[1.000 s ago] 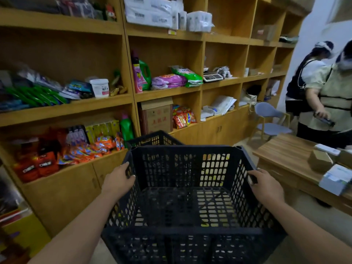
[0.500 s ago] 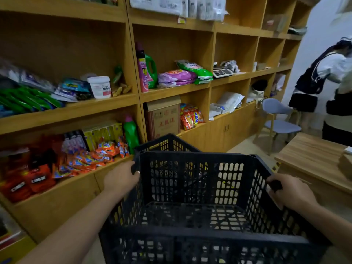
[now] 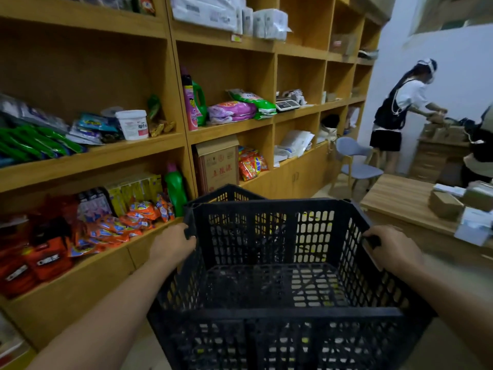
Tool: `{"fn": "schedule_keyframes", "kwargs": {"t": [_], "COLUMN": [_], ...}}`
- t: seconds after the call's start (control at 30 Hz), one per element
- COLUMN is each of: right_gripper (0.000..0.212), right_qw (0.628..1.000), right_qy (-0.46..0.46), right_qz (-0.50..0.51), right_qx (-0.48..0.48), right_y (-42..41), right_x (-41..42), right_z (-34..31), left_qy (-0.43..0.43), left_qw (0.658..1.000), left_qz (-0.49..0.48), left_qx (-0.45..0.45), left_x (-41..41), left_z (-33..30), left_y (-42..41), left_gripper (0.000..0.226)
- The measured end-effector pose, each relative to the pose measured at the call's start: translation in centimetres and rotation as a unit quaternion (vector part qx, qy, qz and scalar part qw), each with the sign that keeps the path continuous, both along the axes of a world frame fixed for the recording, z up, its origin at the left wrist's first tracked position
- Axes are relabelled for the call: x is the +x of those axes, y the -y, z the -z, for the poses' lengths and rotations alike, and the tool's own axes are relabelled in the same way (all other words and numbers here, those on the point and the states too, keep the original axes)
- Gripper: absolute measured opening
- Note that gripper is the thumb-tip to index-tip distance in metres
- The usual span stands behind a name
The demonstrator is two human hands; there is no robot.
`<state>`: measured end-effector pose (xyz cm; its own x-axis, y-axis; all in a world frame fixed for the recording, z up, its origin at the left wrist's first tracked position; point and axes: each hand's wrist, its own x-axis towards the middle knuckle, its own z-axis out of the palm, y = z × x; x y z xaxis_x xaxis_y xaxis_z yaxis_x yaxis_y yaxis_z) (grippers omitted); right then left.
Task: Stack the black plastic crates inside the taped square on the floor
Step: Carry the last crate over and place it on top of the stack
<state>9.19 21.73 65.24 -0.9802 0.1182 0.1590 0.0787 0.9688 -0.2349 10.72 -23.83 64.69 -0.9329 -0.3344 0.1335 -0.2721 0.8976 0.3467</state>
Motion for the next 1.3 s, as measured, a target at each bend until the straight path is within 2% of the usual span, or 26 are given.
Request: {"fn": "schedule_keyframes", "kwargs": {"t": [0.3,0.57,0.7,0.9,1.07,1.3], "right_gripper": [0.037,0.030,0.029,0.040,0.031,0.043], "right_qw": [0.996,0.993,0.991,0.988,0.986,0.986], "right_qy": [-0.064,-0.077,-0.097,-0.117,-0.123,-0.115], "right_qz": [0.036,0.073,0.077,0.075,0.077,0.089], "right_qx": [-0.044,-0.044,-0.054,-0.070,-0.079,-0.078], "right_y": [4.2,6.7,7.7,8.9,9.6,10.9], "right_x": [10.4,13.2,11.4,5.3,-1.4,-9.8], "right_z": [-1.5,-3.9,-4.9,-5.2,-5.3,-6.4], "left_qy": [-0.034,-0.076,-0.068,-0.089,-0.081,-0.098], "left_qw": [0.999,0.995,0.996,0.994,0.995,0.993], "left_qz": [0.032,0.048,0.053,0.023,0.036,0.047], "left_qx": [-0.023,-0.029,-0.037,-0.053,-0.041,-0.038], "left_x": [7.6,8.4,5.9,-0.7,-7.4,-17.1], "left_z": [-3.9,-7.5,-8.5,-7.8,-7.9,-8.8], "left_y": [4.1,6.7,7.7,8.6,9.1,9.7], "left_gripper": [0.050,0.056,0.057,0.056,0.057,0.054]}}
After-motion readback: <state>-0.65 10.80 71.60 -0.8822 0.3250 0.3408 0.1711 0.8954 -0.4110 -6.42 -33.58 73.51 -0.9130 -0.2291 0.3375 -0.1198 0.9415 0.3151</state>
